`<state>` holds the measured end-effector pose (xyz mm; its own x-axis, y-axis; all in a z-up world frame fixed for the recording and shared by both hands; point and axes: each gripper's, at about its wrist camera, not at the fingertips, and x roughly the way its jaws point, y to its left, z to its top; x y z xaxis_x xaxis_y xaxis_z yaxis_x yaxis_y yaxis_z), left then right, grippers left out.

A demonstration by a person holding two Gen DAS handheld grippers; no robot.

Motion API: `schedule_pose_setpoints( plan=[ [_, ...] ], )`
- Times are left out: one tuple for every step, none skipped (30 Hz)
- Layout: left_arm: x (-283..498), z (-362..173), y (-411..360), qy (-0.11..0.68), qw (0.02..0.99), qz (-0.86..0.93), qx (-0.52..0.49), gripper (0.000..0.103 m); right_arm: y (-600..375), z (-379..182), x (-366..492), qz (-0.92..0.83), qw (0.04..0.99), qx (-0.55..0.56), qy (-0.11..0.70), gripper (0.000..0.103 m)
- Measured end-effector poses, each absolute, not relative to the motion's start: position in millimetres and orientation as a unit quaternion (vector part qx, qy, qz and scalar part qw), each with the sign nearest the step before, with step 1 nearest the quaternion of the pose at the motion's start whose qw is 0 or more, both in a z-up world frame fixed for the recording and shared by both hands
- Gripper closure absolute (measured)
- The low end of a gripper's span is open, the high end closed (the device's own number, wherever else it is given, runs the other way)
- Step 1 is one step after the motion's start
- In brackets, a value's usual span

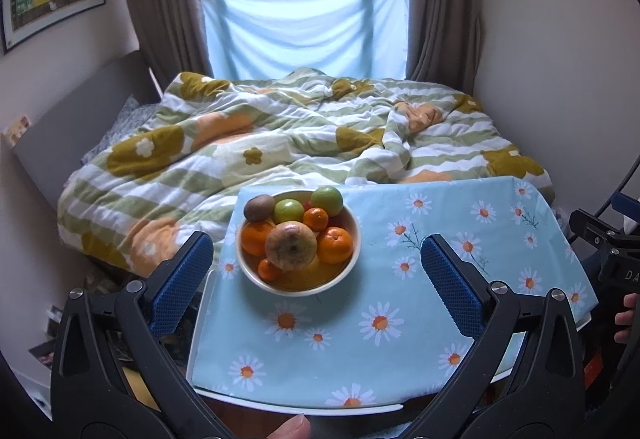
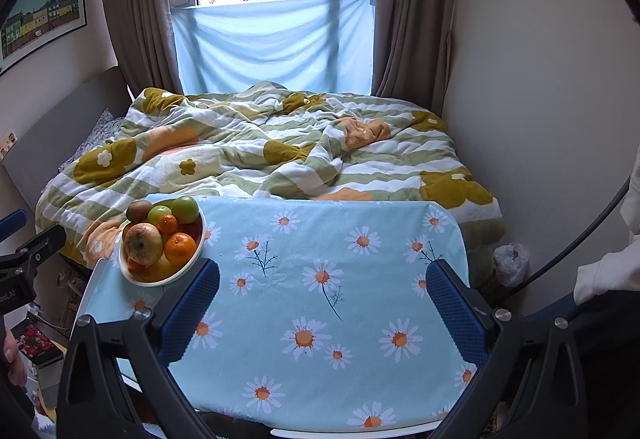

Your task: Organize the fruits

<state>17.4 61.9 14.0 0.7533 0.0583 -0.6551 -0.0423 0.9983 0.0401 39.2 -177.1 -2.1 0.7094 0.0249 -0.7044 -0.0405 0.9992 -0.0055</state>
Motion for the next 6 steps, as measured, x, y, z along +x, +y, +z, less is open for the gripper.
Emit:
schedule_pose_setpoints(
  plan=[
    [17.3, 14.3, 61.6, 0.349, 0.937, 0.028, 0.013, 0.000, -177.4, -2.1, 39.3, 0.017, 0.925, -0.011, 0.380, 0.000],
    [16.6, 14.8, 62.1, 0.348, 0.937, 0.028, 0.013, 0.000, -176.9, -2.3, 39.0, 0.018, 0.924, -0.010, 0.381, 0.000],
    [16.0, 14.9, 61.9, 0.347, 0.938, 0.028, 0.013, 0.000, -177.2, -2.3, 39.1, 0.018, 0.924, -0.010, 0.381, 0.000],
    [15.5, 15.1, 62.3, 0.346, 0.938, 0.028, 0.013, 0.000, -177.5, -2.2, 39.2, 0.018, 0.925, -0.010, 0.381, 0.000],
    [15.0, 15.2, 62.4, 0.345, 0.938, 0.028, 0.012, 0.000, -176.8, -2.3, 38.8, 0.018, 0.925, -0.010, 0.380, 0.000],
    [15.1, 15.1, 62.3, 0.345, 0.938, 0.028, 0.013, 0.000, -177.0, -2.3, 39.0, 0.018, 0.925, -0.011, 0.380, 0.000]
  ],
)
